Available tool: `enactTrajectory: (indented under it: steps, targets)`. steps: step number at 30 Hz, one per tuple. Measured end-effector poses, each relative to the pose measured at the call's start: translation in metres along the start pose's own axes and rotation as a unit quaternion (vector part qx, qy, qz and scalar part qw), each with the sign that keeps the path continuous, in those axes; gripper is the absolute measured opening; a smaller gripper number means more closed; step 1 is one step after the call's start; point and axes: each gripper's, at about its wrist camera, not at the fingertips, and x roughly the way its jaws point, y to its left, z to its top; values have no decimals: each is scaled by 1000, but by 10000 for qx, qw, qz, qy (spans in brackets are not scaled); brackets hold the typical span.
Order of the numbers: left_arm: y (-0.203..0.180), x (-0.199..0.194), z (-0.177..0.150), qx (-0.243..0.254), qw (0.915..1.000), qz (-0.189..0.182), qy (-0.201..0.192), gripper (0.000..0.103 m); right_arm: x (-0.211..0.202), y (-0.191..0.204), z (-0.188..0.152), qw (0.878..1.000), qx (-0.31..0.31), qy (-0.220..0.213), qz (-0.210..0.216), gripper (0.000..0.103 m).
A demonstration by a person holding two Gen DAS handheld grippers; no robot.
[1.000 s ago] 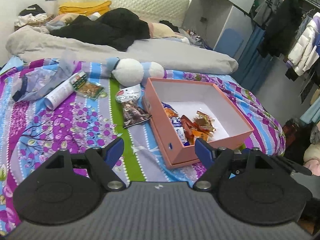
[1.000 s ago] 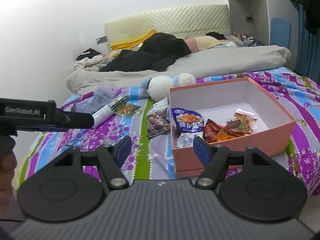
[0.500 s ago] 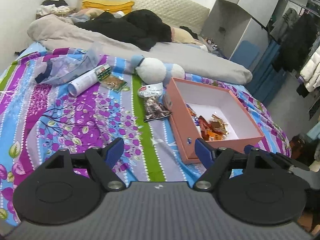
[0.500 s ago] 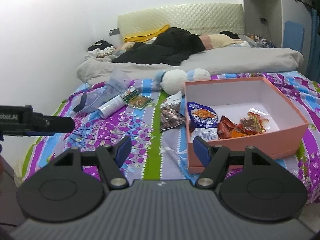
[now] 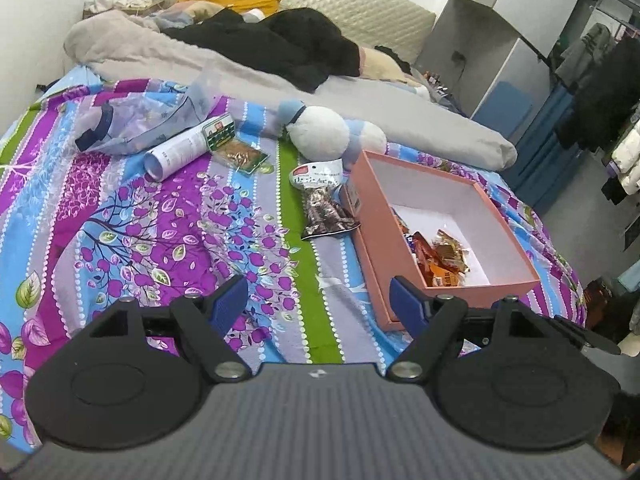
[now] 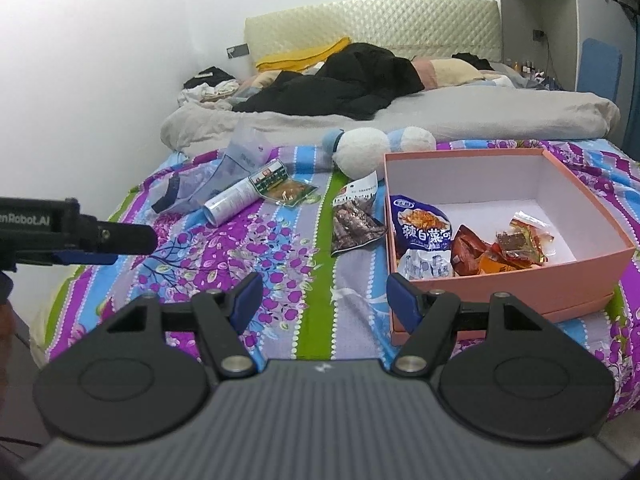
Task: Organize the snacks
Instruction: 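Withdraw both tools from the box toward the remaining snacks, then grasp the green-labelled pickled packet with the left tool while the right tool grasps the white shrimp packet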
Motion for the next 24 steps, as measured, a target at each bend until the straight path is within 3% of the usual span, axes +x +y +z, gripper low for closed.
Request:
enactTrajectory:
  steps: [12, 19, 24]
  targets:
    - [47, 63, 21, -472, 9982, 199, 326, 81, 50, 18, 9, 9984, -488, 251, -125, 70]
    - [80, 130, 46, -733, 9956, 263, 526, 81, 103, 32, 22, 9964, -779, 325, -93, 70]
    - [103, 188, 70, -1016, 9934, 86, 518, 81, 154, 41, 29, 9924, -1152, 366, -213, 70]
